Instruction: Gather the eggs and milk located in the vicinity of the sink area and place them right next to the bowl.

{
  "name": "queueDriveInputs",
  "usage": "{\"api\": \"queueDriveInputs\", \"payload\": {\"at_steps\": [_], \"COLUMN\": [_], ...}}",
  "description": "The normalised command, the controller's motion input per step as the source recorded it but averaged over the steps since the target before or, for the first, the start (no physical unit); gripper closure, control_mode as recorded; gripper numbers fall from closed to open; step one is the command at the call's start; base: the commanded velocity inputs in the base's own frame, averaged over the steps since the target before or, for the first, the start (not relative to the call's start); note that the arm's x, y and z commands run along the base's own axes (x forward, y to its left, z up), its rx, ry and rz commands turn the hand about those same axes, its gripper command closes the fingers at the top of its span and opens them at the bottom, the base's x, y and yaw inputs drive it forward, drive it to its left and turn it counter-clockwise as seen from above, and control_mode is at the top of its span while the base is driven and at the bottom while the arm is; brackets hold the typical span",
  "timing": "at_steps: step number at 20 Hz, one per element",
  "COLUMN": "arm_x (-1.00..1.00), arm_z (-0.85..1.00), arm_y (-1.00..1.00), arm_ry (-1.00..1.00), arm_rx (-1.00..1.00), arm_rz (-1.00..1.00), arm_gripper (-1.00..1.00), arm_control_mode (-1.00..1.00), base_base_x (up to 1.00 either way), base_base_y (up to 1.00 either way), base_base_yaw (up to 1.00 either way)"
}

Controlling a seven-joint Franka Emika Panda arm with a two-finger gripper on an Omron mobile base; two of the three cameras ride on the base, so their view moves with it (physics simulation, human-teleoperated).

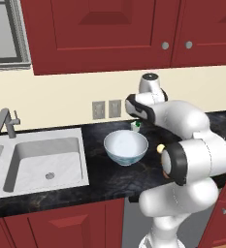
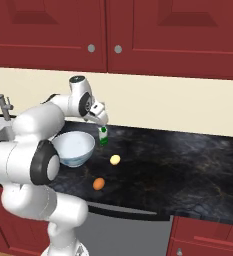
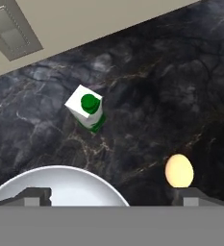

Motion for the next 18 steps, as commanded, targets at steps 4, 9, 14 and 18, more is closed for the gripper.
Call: {"api": "queueDriveInputs", "payload": {"at_steps": [4,9,14,18], "arm_x": [0.47,0.53,0.53,0.43], "arm_z": [-0.17,-0.16,-0.15,-0.18], "arm_y": [0.0,0.0,0.0,0.0], "arm_ry": [0.07,0.03,0.03,0.02], "arm_rx": [0.0,0.0,0.0,0.0], "arm_rz": [0.0,0.0,0.0,0.0], "arm_gripper": [-1.0,-1.0,-1.0,-1.0], "arm_control_mode": [-1.0,-1.0,-1.0,-1.0], "base_base_x": [0.0,0.0,0.0,0.0], "base_base_y": [0.0,0.0,0.0,0.0], "base_base_yaw": [0.0,0.0,0.0,0.0]}}
